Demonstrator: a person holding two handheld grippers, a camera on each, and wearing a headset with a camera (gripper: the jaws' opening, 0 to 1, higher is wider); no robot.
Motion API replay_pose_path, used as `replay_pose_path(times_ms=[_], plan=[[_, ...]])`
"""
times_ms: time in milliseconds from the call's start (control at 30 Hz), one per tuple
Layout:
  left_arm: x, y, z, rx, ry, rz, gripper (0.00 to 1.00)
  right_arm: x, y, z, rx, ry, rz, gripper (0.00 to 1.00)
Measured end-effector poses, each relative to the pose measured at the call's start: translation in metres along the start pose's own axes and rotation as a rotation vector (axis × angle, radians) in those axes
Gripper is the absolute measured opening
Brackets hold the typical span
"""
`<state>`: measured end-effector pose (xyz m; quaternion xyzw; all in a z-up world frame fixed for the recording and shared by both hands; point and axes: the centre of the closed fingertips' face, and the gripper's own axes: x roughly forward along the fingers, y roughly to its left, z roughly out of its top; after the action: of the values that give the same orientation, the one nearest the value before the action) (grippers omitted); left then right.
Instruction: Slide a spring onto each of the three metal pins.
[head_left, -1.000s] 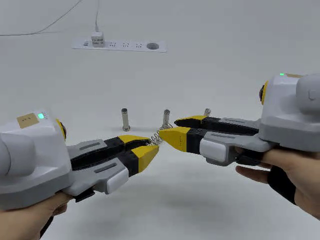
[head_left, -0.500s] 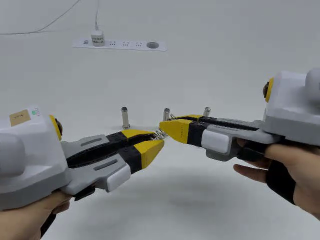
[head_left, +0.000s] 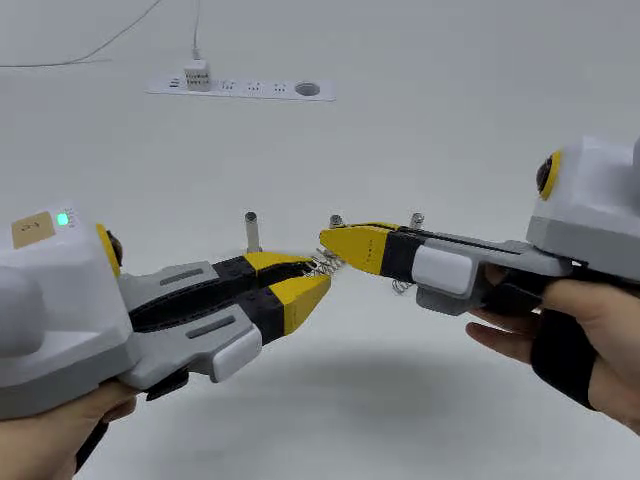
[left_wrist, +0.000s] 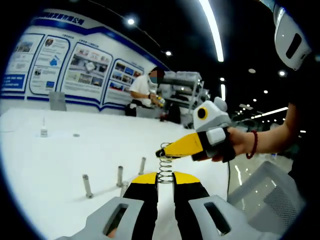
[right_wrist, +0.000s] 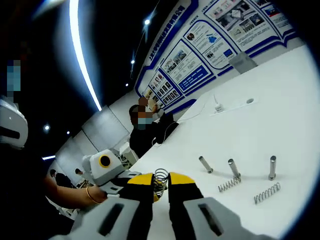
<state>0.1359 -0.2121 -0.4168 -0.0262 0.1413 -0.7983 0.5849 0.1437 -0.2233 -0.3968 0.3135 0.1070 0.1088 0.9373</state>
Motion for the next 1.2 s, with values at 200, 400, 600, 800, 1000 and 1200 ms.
replay_pose_path(times_ms=[200, 400, 600, 800, 1000, 1200], plan=[[0.0, 0.004, -0.001, 0.045, 0.025, 0.024, 0.11, 0.002, 0.001, 0.0, -0.036, 0.005, -0.006, 0.11], [-0.002, 0.011, -0.007, 0.085, 0.067, 0.066, 0.12, 0.006, -0.003, -0.001, -0.083, 0.017, -0.04, 0.11], [-0.007, 0.018, -0.016, 0.133, 0.125, 0.109, 0.16, 0.01, -0.009, -0.001, -0.155, 0.039, -0.075, 0.11], [-0.013, 0.025, -0.026, 0.171, 0.179, 0.162, 0.25, 0.017, -0.012, 0.004, -0.224, 0.049, -0.092, 0.11], [-0.019, 0.034, -0.035, 0.188, 0.224, 0.215, 0.31, 0.029, -0.016, 0.012, -0.296, 0.059, -0.103, 0.11], [-0.02, 0.039, -0.041, 0.176, 0.241, 0.24, 0.37, 0.045, -0.023, 0.014, -0.362, 0.087, -0.116, 0.11]])
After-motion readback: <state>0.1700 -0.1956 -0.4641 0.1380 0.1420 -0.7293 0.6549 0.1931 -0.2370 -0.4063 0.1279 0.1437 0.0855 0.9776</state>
